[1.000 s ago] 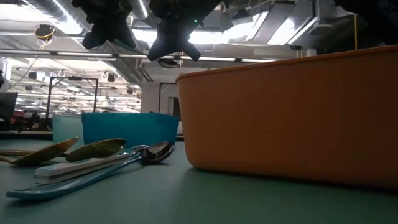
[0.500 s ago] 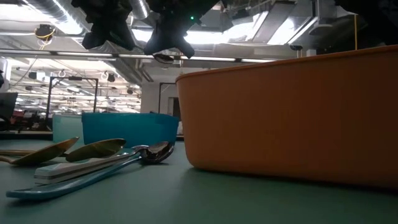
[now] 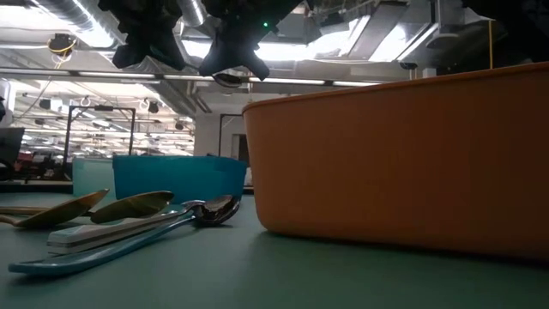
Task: Sort silverware by color (type)
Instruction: Put the blue spoon into the transparent green bin
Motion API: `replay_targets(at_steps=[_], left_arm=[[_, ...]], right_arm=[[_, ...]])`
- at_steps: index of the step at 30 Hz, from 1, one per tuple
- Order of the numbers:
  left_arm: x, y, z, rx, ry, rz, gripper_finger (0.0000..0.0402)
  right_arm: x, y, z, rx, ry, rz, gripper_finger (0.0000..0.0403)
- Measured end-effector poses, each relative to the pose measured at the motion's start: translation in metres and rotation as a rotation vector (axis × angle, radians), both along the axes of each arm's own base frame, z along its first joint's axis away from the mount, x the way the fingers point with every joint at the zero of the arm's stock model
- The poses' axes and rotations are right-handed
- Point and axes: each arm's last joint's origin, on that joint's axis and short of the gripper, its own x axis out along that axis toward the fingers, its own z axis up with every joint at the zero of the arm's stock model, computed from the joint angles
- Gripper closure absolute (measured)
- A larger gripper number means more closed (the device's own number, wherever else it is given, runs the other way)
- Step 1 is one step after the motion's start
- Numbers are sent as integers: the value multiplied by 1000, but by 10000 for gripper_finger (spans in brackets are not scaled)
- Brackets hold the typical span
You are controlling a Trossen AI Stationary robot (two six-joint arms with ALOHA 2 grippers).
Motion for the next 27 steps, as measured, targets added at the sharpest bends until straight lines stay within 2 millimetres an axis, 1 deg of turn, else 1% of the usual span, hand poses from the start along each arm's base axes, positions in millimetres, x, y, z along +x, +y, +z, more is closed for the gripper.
replay_targets(at_steps=[3, 5, 11, 14, 18, 22, 27], left_arm=[[0, 0, 0, 0, 0, 0, 398], [0, 0, 0, -1, -1, -2, 399], [1, 0, 1, 0, -7, -4, 400], [-1, 1, -1, 31, 24, 14, 400], [-8, 7, -6, 51, 105, 53, 400], [-17, 16, -10, 80, 205, 93, 401], [-30, 30, -15, 140, 340, 163, 401]], right_arm=[[0, 0, 0, 0, 0, 0, 397], [0, 0, 0, 4, 0, 6, 386], [0, 0, 0, 14, -9, 1, 332], [0, 0, 0, 32, -13, -12, 313], [0, 1, -1, 76, -18, -44, 307], [-4, 1, 3, 85, -10, -61, 306], [-14, 2, 9, 121, 34, -88, 306]])
